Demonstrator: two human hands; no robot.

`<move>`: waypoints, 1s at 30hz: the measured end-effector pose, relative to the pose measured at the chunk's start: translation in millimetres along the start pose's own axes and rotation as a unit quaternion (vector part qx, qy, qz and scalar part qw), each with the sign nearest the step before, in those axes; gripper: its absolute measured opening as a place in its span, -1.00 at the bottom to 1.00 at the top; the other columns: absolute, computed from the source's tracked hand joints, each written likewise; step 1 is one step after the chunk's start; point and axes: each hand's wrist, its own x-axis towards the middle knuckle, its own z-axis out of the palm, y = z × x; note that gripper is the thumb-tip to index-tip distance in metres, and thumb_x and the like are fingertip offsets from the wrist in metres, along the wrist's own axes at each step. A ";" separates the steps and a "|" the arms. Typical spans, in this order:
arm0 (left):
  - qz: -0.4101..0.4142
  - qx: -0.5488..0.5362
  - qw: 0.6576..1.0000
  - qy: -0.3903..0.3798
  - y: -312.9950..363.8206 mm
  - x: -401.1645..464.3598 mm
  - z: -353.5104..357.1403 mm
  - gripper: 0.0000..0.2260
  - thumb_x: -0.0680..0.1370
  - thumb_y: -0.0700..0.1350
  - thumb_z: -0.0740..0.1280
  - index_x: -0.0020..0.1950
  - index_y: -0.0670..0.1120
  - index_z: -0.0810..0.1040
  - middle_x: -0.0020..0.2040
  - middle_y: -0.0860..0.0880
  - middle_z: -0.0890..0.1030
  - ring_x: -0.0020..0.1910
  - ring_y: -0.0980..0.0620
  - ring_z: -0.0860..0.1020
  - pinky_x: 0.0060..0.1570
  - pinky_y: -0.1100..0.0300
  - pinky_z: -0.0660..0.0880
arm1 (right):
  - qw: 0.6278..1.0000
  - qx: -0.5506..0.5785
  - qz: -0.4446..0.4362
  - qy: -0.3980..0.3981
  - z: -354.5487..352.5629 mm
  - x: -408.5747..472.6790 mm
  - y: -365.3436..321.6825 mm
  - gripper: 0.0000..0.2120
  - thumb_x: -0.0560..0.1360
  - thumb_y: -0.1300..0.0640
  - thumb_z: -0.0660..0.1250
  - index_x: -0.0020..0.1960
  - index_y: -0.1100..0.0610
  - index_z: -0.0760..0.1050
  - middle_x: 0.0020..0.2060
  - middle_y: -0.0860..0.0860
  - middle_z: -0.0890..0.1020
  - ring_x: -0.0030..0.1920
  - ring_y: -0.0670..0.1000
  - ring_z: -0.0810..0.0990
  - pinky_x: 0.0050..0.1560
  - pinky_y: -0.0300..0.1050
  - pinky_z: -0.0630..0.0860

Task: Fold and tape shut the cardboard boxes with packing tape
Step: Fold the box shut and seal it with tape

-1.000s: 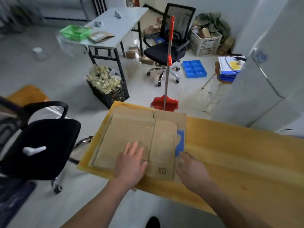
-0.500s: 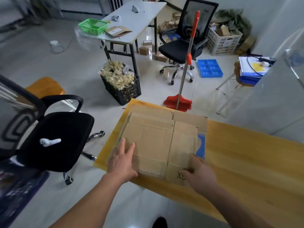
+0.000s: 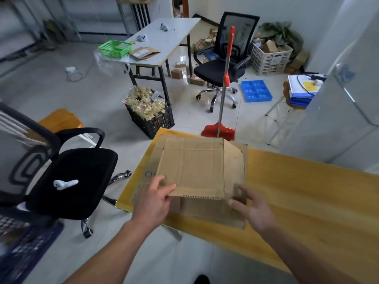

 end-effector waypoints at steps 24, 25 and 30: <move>0.171 -0.004 0.983 -0.068 395.7 5.7 -4.8 -0.79 0.56 0.13 0.32 -0.22 0.08 0.57 -0.31 0.14 0.52 -0.27 0.17 0.47 -0.28 0.19 0.39 | 0.969 -0.112 -0.001 0.219 -313.7 -151.3 13.8 -0.90 0.57 0.18 0.17 -0.03 0.11 0.46 -0.19 0.09 0.60 -0.21 0.11 0.61 -0.25 0.03 0.62; 0.181 -0.011 0.980 -0.082 409.9 2.9 1.9 -0.82 0.56 0.11 0.33 -0.19 0.09 0.59 -0.30 0.15 0.52 -0.26 0.18 0.47 -0.28 0.20 0.37 | 0.971 -0.101 0.014 0.216 -324.3 -159.0 21.4 -0.90 0.57 0.18 0.17 -0.01 0.11 0.46 -0.18 0.10 0.61 -0.23 0.12 0.62 -0.28 -0.01 0.63; 0.184 -0.110 0.958 -0.188 452.7 -6.3 41.3 -0.77 0.54 -0.06 0.40 0.19 0.01 0.62 0.19 -0.03 0.61 0.13 -0.02 0.54 0.16 0.05 0.50 | 0.965 -0.050 0.114 0.231 -358.6 -184.5 63.7 -0.86 0.57 0.23 0.19 0.07 0.12 0.48 -0.12 0.13 0.63 -0.21 0.14 0.65 -0.38 -0.12 0.60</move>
